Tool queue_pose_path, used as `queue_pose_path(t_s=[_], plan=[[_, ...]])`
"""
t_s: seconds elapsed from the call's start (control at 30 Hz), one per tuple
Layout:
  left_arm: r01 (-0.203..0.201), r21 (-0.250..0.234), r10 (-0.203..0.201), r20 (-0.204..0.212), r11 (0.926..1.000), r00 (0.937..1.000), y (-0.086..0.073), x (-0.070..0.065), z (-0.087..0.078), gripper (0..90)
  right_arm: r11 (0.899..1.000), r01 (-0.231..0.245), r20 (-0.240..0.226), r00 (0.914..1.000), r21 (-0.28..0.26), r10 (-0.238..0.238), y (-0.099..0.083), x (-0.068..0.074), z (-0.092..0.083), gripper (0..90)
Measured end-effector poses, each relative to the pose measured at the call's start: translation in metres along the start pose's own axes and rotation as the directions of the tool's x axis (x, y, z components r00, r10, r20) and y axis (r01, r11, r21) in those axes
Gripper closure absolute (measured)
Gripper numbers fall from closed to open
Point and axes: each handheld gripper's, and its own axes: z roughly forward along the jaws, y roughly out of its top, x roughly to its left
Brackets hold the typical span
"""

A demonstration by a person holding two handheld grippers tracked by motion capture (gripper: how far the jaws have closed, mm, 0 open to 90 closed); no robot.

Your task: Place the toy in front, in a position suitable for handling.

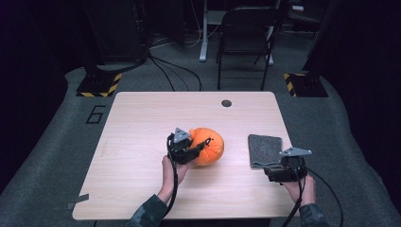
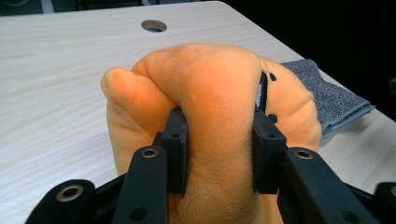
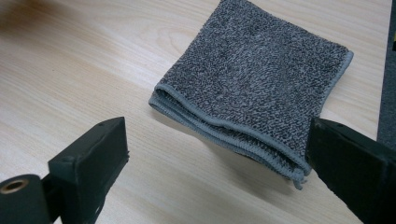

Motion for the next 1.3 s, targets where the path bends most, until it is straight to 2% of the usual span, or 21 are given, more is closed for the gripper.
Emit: queue_pose_path(t_s=[0.1,0.37,0.47,0.53,0.57,0.6,0.67,0.7,0.73,0.77,0.8,0.83,0.87,0.9,0.97,1.0,1.07,1.1,1.13,1.2,1.3], plan=[[0.01,0.003,-0.01,-0.003,0.9999,0.9999,-0.002,-0.005,0.006,64.5,1.0,0.011,0.0,0.9999,-0.003,-0.011,0.0,0.0,0.001,5.7],[0.052,0.017,-0.051,-0.07,0.9985,0.9962,-0.017,-0.012,0.027,63.1,1.0,0.008,-0.001,1.0,0.005,-0.008,0.0,0.0,0.001,5.8],[0.041,0.031,-0.038,-0.094,0.9987,0.9949,-0.027,-0.011,0.035,54.9,1.0,0.002,-0.001,1.0,0.014,-0.002,0.0,0.001,0.001,5.8],[0.029,0.039,-0.026,-0.09,0.9988,0.9956,-0.026,-0.01,0.033,51.0,1.0,0.002,-0.002,1.0,0.012,-0.002,0.0,0.002,0.0,5.8],[0.021,0.04,-0.017,-0.094,0.999,0.9955,-0.024,-0.01,0.032,45.3,1.0,0.003,-0.001,1.0,0.012,-0.003,0.0,0.002,0.0,5.8],[-0.001,0.047,0.004,-0.074,0.9989,0.9973,-0.02,-0.007,0.027,34.0,1.0,0.001,-0.002,1.0,0.012,-0.001,0.0,0.001,0.001,5.8],[-0.014,0.042,0.018,-0.078,0.999,0.9968,-0.018,-0.007,0.024,27.2,1.0,0.003,0.005,1.0,0.005,-0.003,0.0,0.001,0.002,5.8],[-0.035,0.041,0.037,-0.057,0.9986,0.9977,-0.015,-0.006,0.018,27.2,1.0,-0.002,0.002,1.0,0.009,0.002,0.0,0.001,0.002,5.8],[-0.04,0.037,0.042,-0.051,0.9985,0.9978,-0.013,-0.004,0.015,22.5,1.0,0.003,-0.003,1.0,0.014,-0.003,0.0,0.001,0.001,5.9],[-0.09,0.043,0.091,-0.016,0.995,0.9957,-0.008,0.001,0.004,17.7,1.0,0.01,-0.003,0.9999,0.01,-0.01,0.0,0.0,0.0,5.9],[-0.09,0.043,0.091,-0.016,0.995,0.9957,-0.008,0.001,0.004,15.4,1.0,0.01,-0.003,0.9999,0.01,-0.01,0.0,0.0,0.0,5.9],[-0.126,0.045,0.126,-0.015,0.9911,0.9919,-0.005,0.007,-0.007,15.8,1.0,0.004,-0.003,1.0,0.006,-0.004,0.0,0.0,0.0,5.9],[-0.142,0.041,0.142,0.002,0.989,0.9898,-0.005,0.011,-0.013,15.5,1.0,0.004,-0.001,1.0,0.004,-0.004,0.0,0.0,0.0,5.9],[-0.154,0.042,0.154,-0.004,0.9872,0.9881,-0.005,0.015,-0.018,14.5,1.0,0.0,0.001,1.0,0.008,0.0,0.0,0.0,0.0,5.9],[-0.18,0.052,0.178,0.037,0.9823,0.9833,-0.006,0.026,-0.025,14.9,1.0,-0.003,0.008,1.0,0.006,0.003,0.0,0.0,0.0,6.0],[-0.18,0.052,0.178,0.037,0.9823,0.9833,-0.006,0.026,-0.025,14.8,1.0,-0.003,0.008,1.0,0.006,0.003,0.0,0.0,0.0,6.0],[-0.16,0.046,0.157,0.061,0.9861,0.9858,-0.008,0.037,-0.029,15.1,1.0,0.003,0.004,1.0,0.005,-0.003,0.001,0.0,0.0,6.1],[-0.149,0.037,0.146,0.088,0.9881,0.9854,-0.009,0.041,-0.031,15.1,1.0,0.007,0.003,1.0,0.011,-0.007,0.001,0.0,0.0,6.1],[-0.152,0.045,0.148,0.093,0.9873,0.9846,-0.012,0.045,-0.032,15.3,1.0,0.01,0.005,0.9999,0.008,-0.01,0.001,0.0,0.0,6.1],[-0.181,0.076,0.171,0.127,0.9805,0.9771,-0.02,0.05,-0.03,15.9,1.0,0.014,0.005,0.9999,0.008,-0.014,0.001,0.0,-0.001,6.1],[-0.189,0.099,0.174,0.143,0.9771,0.9743,-0.029,0.055,-0.025,18.0,1.0,0.003,0.006,1.0,0.007,-0.004,0.001,-0.001,0.0,6.2]])
